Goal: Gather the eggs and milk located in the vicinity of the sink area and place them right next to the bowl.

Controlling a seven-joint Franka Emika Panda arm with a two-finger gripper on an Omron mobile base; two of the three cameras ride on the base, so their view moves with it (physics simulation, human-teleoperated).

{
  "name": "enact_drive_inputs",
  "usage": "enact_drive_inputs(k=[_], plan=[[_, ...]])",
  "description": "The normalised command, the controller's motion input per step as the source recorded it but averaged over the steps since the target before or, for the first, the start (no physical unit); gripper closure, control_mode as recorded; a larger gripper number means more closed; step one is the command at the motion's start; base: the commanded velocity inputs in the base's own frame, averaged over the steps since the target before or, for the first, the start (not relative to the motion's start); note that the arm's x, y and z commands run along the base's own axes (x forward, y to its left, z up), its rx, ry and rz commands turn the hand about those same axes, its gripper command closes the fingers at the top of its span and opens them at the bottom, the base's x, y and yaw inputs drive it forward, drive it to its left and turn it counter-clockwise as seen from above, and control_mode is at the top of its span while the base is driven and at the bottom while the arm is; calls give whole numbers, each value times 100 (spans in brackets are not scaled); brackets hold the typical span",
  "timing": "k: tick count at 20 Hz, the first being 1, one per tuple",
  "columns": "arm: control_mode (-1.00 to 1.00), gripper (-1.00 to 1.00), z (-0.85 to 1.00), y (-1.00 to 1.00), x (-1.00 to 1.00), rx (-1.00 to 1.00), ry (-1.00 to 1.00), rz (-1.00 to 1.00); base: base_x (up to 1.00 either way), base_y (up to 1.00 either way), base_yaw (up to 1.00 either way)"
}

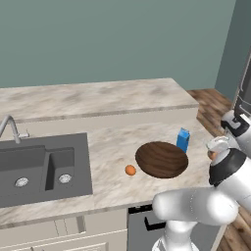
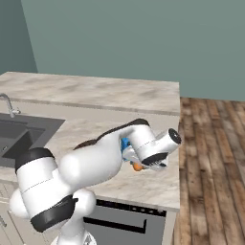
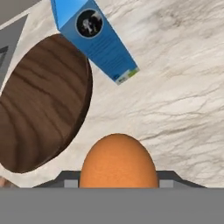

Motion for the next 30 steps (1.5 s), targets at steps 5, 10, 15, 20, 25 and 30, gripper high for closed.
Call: enact_drive_inputs(k=[5, 10, 15, 20, 25, 30], plan=[[-100, 100, -12, 31, -22, 0, -35, 19, 0, 0, 0], [-100, 100, -12, 21, 0, 0, -32, 18, 0, 0, 0], [-100, 100, -11, 5, 0, -1, -30, 19, 0, 0, 0], [-100, 100, 1, -8, 0, -3, -14, 19, 0, 0, 0], [-100, 100, 20, 0, 0, -9, 5, 18, 0, 0, 0], [-100, 100, 4, 0, 0, -11, 6, 15, 0, 0, 0]])
